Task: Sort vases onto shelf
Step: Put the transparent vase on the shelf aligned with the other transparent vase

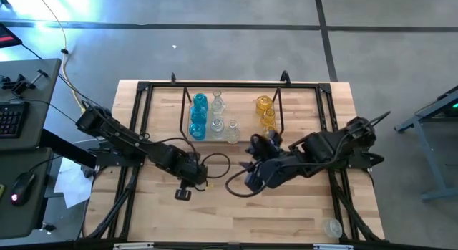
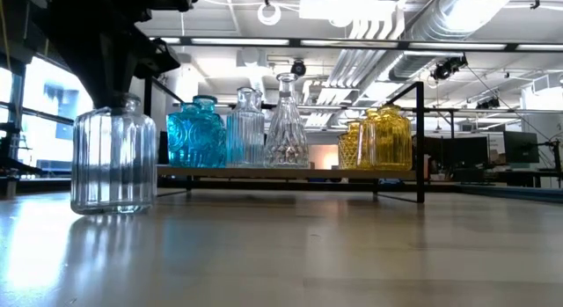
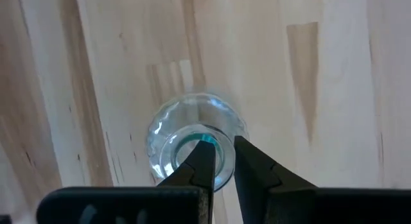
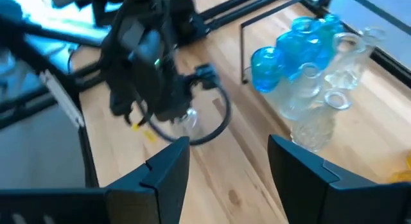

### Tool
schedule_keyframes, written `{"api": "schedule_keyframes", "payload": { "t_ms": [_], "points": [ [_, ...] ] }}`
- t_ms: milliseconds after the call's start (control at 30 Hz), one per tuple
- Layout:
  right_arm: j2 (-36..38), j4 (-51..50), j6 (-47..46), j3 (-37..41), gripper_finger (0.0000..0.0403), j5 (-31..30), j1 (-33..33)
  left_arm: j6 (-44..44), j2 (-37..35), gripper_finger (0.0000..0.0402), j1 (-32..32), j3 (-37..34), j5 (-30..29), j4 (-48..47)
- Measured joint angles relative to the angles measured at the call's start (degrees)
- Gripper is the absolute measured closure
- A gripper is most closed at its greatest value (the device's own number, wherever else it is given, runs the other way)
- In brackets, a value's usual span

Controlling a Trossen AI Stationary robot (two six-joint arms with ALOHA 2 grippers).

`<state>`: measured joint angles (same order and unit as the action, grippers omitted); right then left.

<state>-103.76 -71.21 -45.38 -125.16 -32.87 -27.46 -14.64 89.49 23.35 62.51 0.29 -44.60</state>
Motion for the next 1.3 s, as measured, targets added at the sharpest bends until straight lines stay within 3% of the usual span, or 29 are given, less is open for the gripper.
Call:
{"api": "schedule_keyframes", "payload": {
  "t_ms": [400, 600, 733, 1067, 1300],
  "points": [
    [1.24, -8.22, -11.72, -0.01, 0.0210, -5.98, -1.58, 4.73, -1.12, 0.0380, 0.02, 0.45, 2.12, 0.06],
    [1.54, -14.82, -14.81, 0.00, 0.0210, -7.62, -2.63, 2.34, -2.57, 0.0382, -0.27, 2.40, 1.52, 0.43],
    [2.29, -19.09, -14.80, 0.00, 0.0210, -8.90, -3.09, 1.69, -2.73, 0.0382, -0.54, 6.94, -0.89, -0.68],
    [7.86, -18.80, -11.19, 0.42, 0.0210, -10.48, -4.17, 0.37, -2.75, 0.0383, -5.39, 18.94, -4.54, -1.27],
    [12.99, -18.82, -8.84, 0.42, 0.0210, -14.54, -6.05, 6.13, -1.04, 0.0383, -10.48, 28.38, -6.99, -7.28]
  ]
}}
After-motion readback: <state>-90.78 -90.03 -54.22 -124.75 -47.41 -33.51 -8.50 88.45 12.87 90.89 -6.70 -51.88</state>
